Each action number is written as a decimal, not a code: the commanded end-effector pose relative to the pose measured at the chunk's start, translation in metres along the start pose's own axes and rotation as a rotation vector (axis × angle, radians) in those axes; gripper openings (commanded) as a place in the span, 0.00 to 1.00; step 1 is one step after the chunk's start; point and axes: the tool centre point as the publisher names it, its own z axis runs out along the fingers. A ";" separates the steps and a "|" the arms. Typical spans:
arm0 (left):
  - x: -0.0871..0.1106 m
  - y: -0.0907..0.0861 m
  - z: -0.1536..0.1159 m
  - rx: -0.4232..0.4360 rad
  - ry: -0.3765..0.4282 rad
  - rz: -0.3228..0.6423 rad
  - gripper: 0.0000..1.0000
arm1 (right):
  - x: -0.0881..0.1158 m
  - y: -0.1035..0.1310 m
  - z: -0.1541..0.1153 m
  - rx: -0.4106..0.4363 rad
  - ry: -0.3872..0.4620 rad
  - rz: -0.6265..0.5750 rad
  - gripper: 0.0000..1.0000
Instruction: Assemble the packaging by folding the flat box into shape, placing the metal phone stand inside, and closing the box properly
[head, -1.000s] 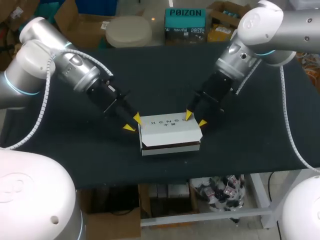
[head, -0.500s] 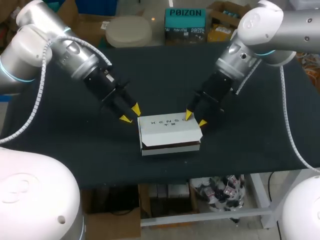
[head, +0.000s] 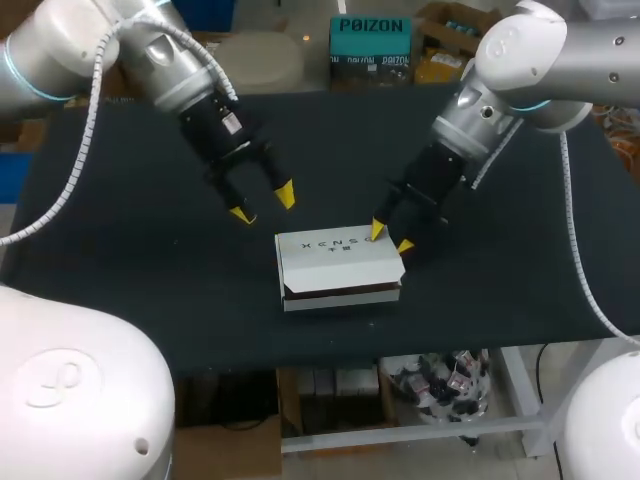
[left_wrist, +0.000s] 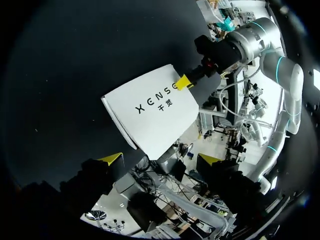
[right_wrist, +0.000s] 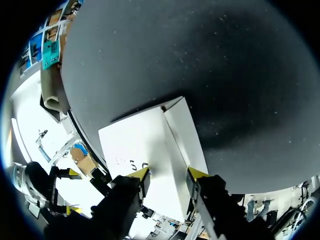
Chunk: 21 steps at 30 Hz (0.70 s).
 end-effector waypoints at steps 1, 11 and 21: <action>0.017 -0.003 -0.004 -0.038 -0.252 0.202 1.00 | 0.001 0.000 0.000 0.001 -0.002 0.001 0.49; 0.035 -0.007 0.003 -0.182 -0.405 0.344 1.00 | 0.001 0.000 0.000 0.001 -0.002 0.001 0.49; 0.035 -0.007 0.003 -0.182 -0.405 0.344 1.00 | 0.001 0.000 0.000 0.001 -0.002 0.001 0.48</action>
